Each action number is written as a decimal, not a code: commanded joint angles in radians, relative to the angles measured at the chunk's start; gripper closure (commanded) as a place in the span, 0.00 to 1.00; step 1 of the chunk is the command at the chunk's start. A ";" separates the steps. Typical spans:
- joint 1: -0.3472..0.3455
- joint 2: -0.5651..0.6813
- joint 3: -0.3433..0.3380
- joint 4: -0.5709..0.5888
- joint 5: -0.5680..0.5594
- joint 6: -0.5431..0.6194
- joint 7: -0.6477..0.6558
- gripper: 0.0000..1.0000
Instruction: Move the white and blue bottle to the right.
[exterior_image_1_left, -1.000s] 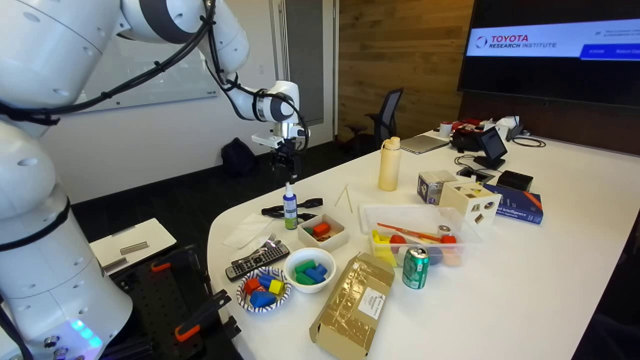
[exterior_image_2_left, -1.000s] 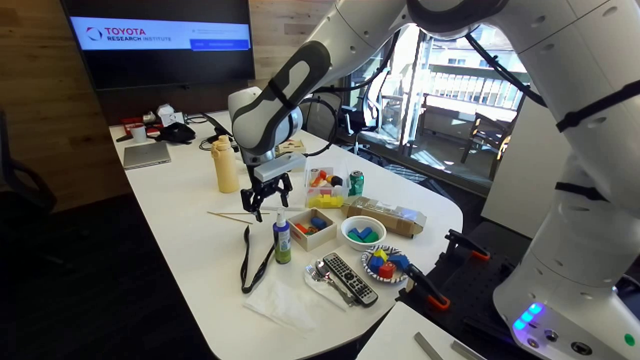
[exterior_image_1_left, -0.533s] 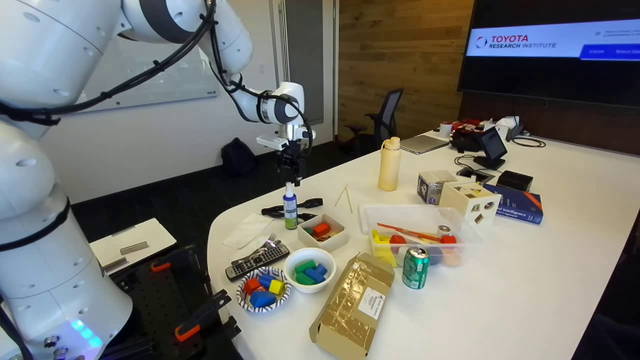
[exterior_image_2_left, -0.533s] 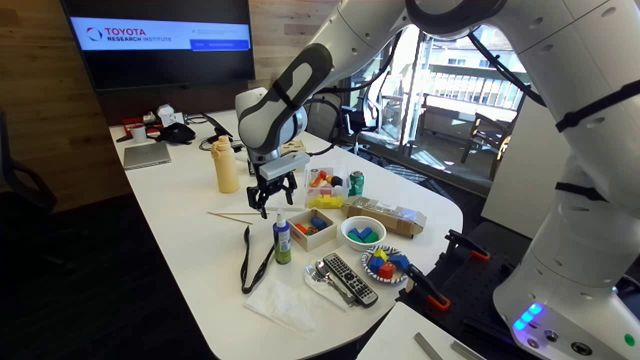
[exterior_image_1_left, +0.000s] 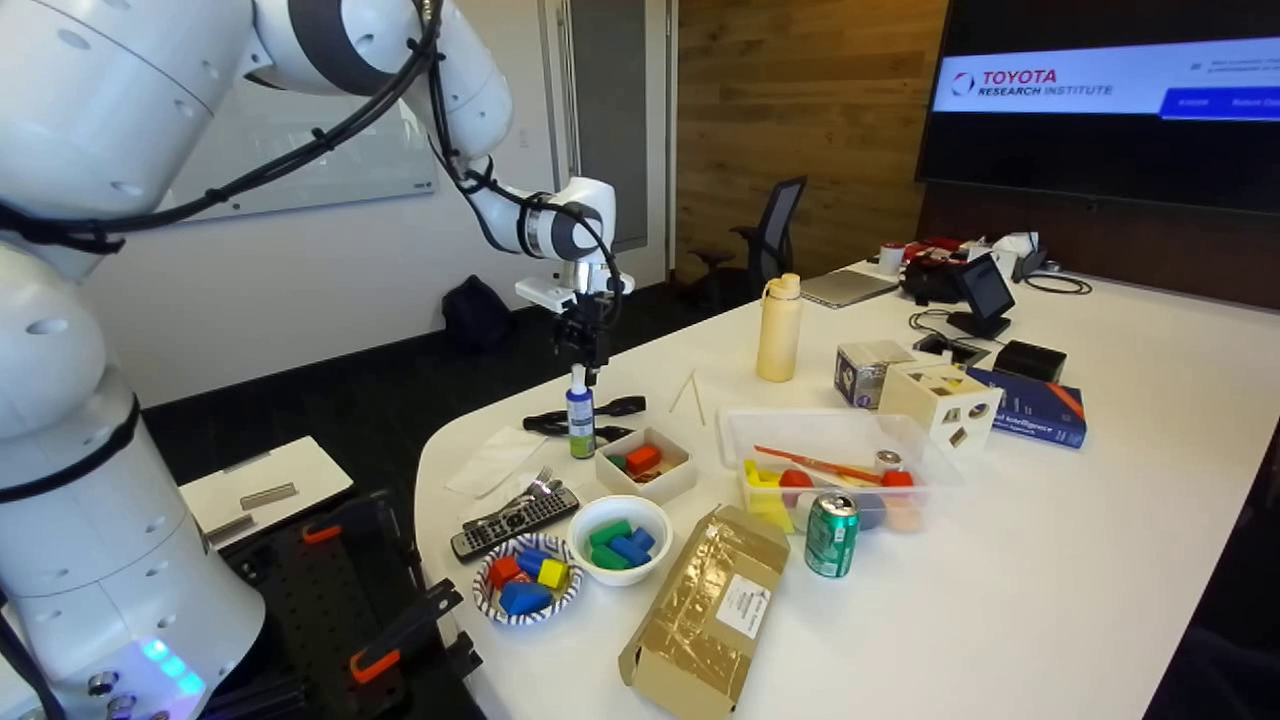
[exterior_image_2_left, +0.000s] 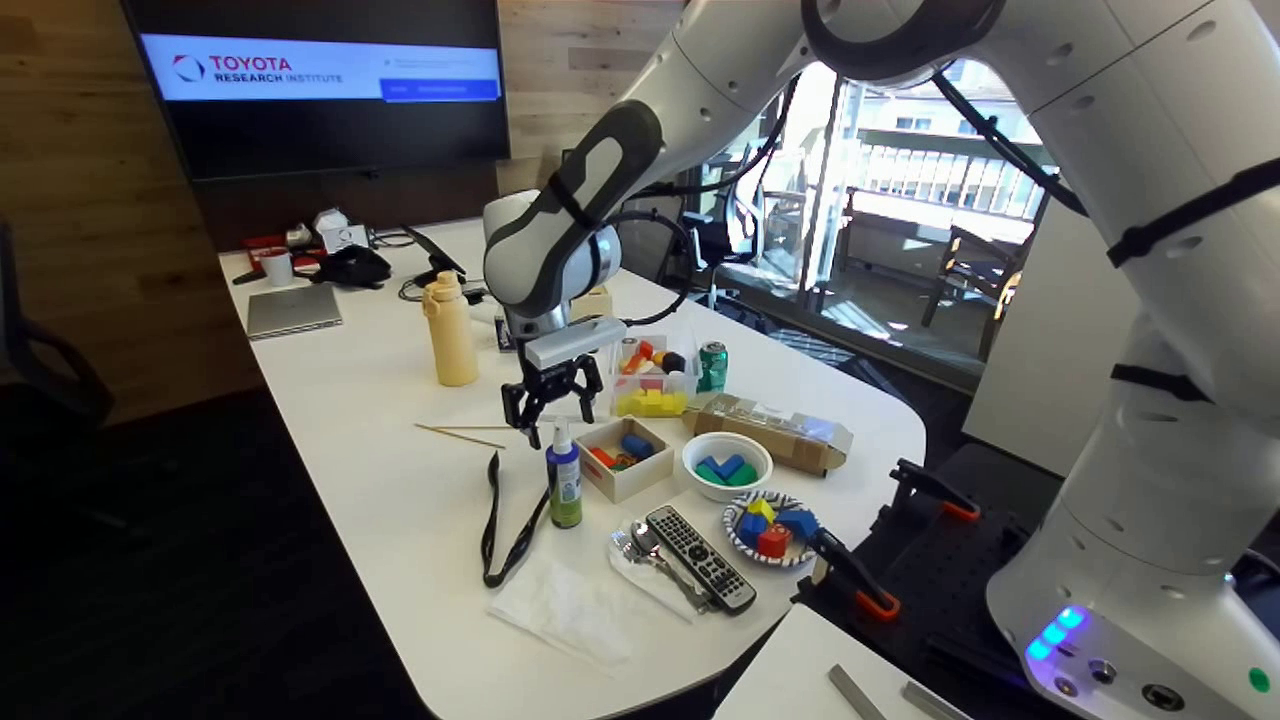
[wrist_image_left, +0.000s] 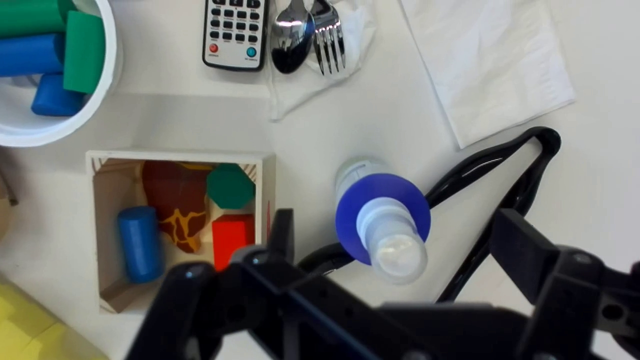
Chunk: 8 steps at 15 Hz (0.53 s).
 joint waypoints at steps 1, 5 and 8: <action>0.001 -0.004 0.001 -0.018 0.025 0.020 0.001 0.00; 0.007 0.013 0.000 -0.009 0.021 0.029 0.001 0.00; 0.009 0.018 -0.001 -0.012 0.021 0.044 0.005 0.00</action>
